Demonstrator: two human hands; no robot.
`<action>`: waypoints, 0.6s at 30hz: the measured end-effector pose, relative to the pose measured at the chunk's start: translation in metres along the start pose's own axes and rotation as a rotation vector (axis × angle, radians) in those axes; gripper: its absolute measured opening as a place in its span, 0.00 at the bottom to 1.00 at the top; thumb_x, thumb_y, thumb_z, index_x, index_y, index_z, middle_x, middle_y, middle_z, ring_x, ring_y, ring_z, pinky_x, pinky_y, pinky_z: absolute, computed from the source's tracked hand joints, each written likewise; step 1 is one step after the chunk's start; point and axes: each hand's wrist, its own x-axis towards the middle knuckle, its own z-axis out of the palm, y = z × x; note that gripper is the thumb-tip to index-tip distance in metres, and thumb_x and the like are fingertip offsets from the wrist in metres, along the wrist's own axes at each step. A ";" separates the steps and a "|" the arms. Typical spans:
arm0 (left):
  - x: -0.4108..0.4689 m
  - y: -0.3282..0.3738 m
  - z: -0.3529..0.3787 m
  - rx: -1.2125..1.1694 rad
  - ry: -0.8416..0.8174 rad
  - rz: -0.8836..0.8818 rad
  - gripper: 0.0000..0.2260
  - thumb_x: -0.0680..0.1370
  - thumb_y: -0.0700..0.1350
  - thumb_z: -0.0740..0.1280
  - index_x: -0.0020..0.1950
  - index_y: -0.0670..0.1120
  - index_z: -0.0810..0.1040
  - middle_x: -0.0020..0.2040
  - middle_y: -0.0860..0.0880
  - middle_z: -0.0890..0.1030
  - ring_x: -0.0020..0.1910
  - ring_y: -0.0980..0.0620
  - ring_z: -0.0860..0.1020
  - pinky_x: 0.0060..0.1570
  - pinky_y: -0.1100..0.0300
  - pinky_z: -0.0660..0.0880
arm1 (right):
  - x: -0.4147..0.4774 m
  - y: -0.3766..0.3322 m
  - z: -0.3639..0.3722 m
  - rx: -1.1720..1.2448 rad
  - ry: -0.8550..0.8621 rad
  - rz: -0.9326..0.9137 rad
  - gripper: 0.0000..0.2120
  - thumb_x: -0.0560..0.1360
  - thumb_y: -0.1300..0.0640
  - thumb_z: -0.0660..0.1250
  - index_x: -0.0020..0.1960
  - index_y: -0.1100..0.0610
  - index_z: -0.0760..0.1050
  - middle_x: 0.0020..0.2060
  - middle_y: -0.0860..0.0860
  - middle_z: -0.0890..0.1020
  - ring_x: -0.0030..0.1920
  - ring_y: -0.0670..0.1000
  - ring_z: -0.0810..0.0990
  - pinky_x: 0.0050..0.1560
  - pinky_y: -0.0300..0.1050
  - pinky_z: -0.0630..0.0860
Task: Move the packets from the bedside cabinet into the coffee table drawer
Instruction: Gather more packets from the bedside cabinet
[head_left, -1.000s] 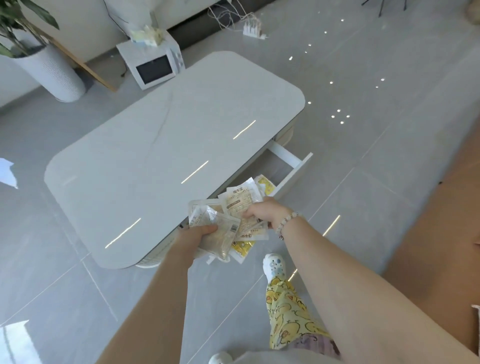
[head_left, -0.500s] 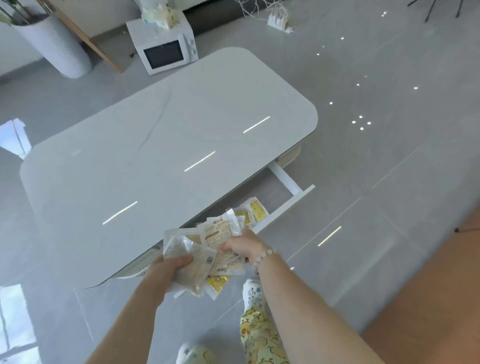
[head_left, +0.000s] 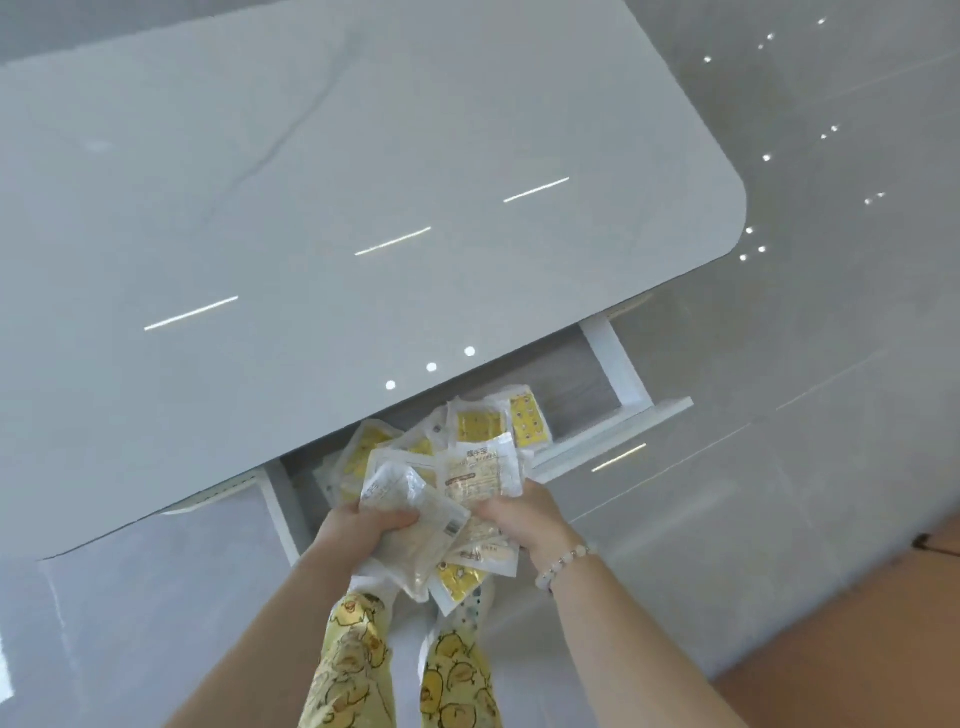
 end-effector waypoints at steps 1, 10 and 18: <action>0.016 0.001 0.003 -0.009 0.001 -0.006 0.21 0.66 0.43 0.78 0.56 0.43 0.76 0.48 0.45 0.82 0.46 0.45 0.81 0.48 0.53 0.77 | 0.012 -0.007 0.000 -0.003 -0.003 -0.009 0.43 0.64 0.50 0.76 0.74 0.59 0.61 0.70 0.54 0.70 0.68 0.55 0.71 0.66 0.51 0.71; 0.182 0.026 0.034 -0.057 0.119 0.093 0.21 0.66 0.41 0.78 0.54 0.46 0.72 0.47 0.49 0.77 0.49 0.48 0.76 0.50 0.57 0.73 | 0.177 -0.038 0.009 -0.083 0.064 -0.070 0.19 0.71 0.55 0.73 0.59 0.59 0.74 0.52 0.52 0.80 0.52 0.51 0.79 0.35 0.39 0.73; 0.263 0.039 0.082 0.255 0.138 0.288 0.15 0.67 0.50 0.76 0.46 0.50 0.74 0.43 0.53 0.76 0.40 0.55 0.74 0.35 0.66 0.71 | 0.255 -0.025 -0.011 -0.045 0.187 -0.215 0.08 0.72 0.59 0.72 0.40 0.52 0.73 0.34 0.43 0.77 0.35 0.40 0.73 0.35 0.32 0.70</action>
